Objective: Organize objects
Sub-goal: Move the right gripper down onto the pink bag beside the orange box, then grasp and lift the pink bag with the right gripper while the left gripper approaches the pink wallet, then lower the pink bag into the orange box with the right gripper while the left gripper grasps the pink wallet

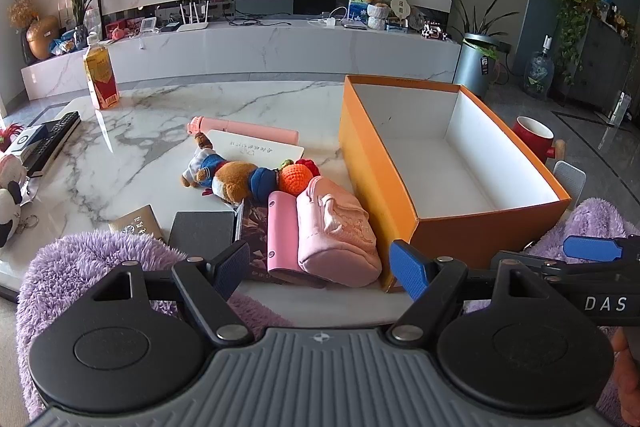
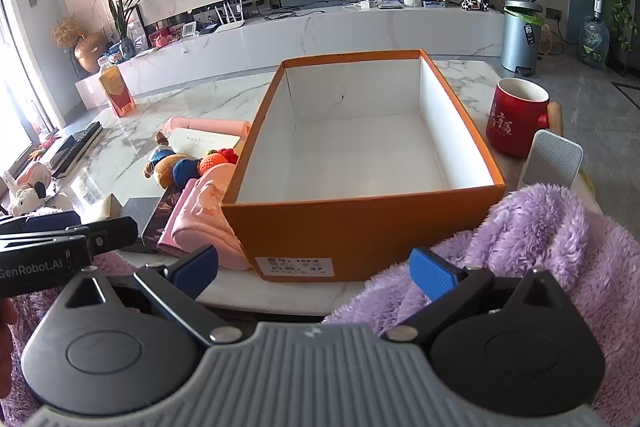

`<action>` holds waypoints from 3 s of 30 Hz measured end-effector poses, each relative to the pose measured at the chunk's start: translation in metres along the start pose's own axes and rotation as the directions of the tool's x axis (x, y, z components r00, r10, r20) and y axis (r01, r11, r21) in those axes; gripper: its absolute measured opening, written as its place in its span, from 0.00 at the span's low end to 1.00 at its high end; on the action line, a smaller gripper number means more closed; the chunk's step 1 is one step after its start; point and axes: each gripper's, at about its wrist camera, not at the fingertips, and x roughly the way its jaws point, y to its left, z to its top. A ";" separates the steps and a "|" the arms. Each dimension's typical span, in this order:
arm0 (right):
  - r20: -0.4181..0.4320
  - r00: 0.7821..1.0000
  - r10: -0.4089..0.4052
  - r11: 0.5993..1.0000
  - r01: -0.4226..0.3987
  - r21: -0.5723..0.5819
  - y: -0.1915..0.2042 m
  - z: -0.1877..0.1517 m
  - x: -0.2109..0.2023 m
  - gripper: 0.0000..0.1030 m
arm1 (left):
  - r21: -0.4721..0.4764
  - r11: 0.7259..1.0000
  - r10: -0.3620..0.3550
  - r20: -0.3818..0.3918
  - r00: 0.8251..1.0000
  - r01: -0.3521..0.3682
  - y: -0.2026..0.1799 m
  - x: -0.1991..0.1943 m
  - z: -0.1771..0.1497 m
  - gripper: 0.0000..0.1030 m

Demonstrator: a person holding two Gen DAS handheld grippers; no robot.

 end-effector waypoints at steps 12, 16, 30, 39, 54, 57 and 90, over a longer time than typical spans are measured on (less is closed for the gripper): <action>-0.010 1.000 0.004 1.000 -0.004 -0.006 0.001 -0.001 0.003 0.99 | -0.005 1.000 0.003 -0.009 1.000 -0.003 0.002 0.002 -0.001 0.88; -0.008 1.000 0.006 1.000 -0.006 -0.009 0.001 0.001 0.003 0.99 | -0.006 1.000 0.005 -0.020 1.000 -0.005 0.002 0.004 0.000 0.88; 0.012 0.997 0.076 0.992 -0.075 -0.100 0.022 0.020 0.014 0.74 | -0.004 0.999 -0.047 -0.048 0.998 0.047 0.019 0.016 0.011 0.70; -0.059 0.978 0.201 0.954 -0.209 -0.214 0.060 0.045 0.046 0.41 | 0.020 0.995 -0.095 -0.110 0.989 0.097 0.040 0.039 0.029 0.30; -0.269 0.952 0.147 0.955 -0.207 -0.211 0.125 0.063 0.138 0.36 | -0.034 0.989 -0.150 -0.230 0.961 0.146 0.095 0.091 0.047 0.14; -0.290 0.952 0.100 0.959 -0.170 -0.226 0.133 0.060 0.150 0.37 | -0.064 0.982 -0.186 -0.240 0.953 0.176 0.104 0.099 0.048 0.14; 0.056 0.993 0.108 0.994 -0.108 0.001 0.025 0.139 0.039 0.16 | 0.035 0.990 -0.115 -0.382 0.917 0.138 0.046 0.154 0.043 0.61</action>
